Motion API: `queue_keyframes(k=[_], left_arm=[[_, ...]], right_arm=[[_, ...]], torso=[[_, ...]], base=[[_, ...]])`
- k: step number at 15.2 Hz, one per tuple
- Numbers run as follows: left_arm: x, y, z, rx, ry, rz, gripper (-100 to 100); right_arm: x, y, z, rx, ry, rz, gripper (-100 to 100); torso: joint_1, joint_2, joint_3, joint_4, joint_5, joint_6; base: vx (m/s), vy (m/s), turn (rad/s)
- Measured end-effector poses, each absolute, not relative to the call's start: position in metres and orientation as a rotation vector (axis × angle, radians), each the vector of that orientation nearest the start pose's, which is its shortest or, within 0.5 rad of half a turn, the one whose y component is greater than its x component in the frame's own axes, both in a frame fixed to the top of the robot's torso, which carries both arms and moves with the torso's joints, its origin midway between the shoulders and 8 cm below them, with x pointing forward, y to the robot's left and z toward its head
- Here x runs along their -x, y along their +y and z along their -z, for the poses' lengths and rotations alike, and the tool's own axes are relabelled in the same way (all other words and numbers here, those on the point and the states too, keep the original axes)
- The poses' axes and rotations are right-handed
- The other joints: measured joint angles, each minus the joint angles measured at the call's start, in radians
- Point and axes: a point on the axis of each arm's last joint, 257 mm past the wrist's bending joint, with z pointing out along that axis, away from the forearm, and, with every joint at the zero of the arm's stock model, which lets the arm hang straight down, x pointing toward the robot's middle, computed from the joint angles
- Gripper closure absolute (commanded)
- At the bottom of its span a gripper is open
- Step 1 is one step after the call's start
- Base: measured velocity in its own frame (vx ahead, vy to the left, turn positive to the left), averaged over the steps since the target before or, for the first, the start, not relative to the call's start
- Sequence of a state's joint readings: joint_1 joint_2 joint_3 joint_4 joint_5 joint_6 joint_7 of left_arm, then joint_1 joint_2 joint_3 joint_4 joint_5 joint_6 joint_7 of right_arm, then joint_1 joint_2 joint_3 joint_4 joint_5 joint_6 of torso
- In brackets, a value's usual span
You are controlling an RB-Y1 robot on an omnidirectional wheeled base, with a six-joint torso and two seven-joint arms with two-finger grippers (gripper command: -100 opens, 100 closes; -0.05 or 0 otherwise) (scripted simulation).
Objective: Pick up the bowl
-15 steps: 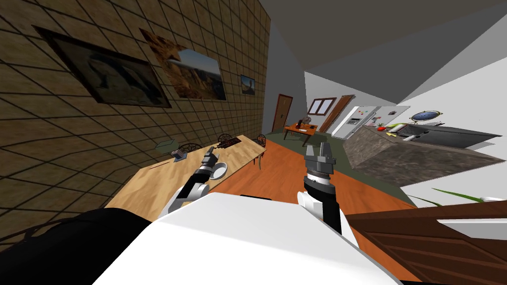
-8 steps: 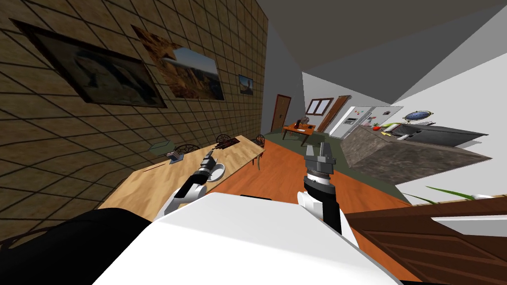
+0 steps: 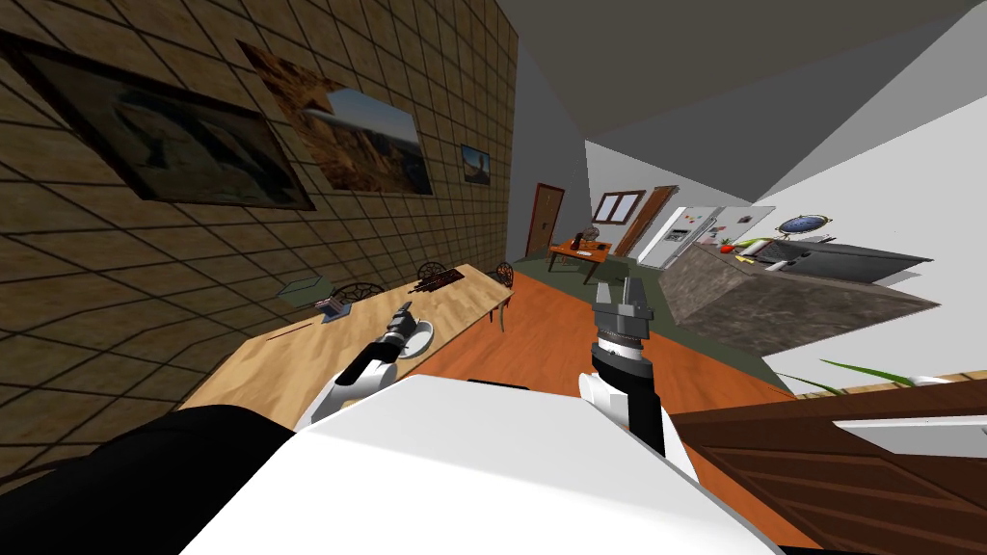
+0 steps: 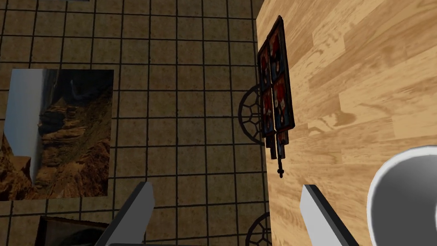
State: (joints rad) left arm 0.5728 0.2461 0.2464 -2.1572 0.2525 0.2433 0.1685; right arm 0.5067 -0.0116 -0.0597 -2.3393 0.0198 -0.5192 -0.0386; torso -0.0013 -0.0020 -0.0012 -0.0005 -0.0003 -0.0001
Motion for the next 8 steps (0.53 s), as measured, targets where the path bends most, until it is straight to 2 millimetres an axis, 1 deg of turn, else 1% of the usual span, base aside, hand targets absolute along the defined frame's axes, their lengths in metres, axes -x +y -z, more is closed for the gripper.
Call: queue_keyframes(k=[2,5,8], left_arm=[[-0.362,0.437,0.216,1.526,1.068,0.945,-100],[-0.358,0.443,0.231,1.592,1.072,0.915,-100],[-0.345,0.455,0.251,1.676,1.071,0.875,-100]], right_arm=[[-0.325,-0.29,-0.053,-0.582,0.573,-1.281,0],[-0.325,-0.29,-0.053,-0.582,0.573,-1.281,0],[-0.325,-0.29,-0.053,-0.582,0.573,-1.281,0]], torso=[[-0.001,0.0,0.0,0.0,0.0,0.0],[0.0,0.0,0.0,0.0,0.0,0.0],[0.0,0.0,0.0,0.0,0.0,0.0]], base=[[0.035,-0.028,-0.034],[0.031,-0.015,-0.03],[0.038,-0.023,-0.037]])
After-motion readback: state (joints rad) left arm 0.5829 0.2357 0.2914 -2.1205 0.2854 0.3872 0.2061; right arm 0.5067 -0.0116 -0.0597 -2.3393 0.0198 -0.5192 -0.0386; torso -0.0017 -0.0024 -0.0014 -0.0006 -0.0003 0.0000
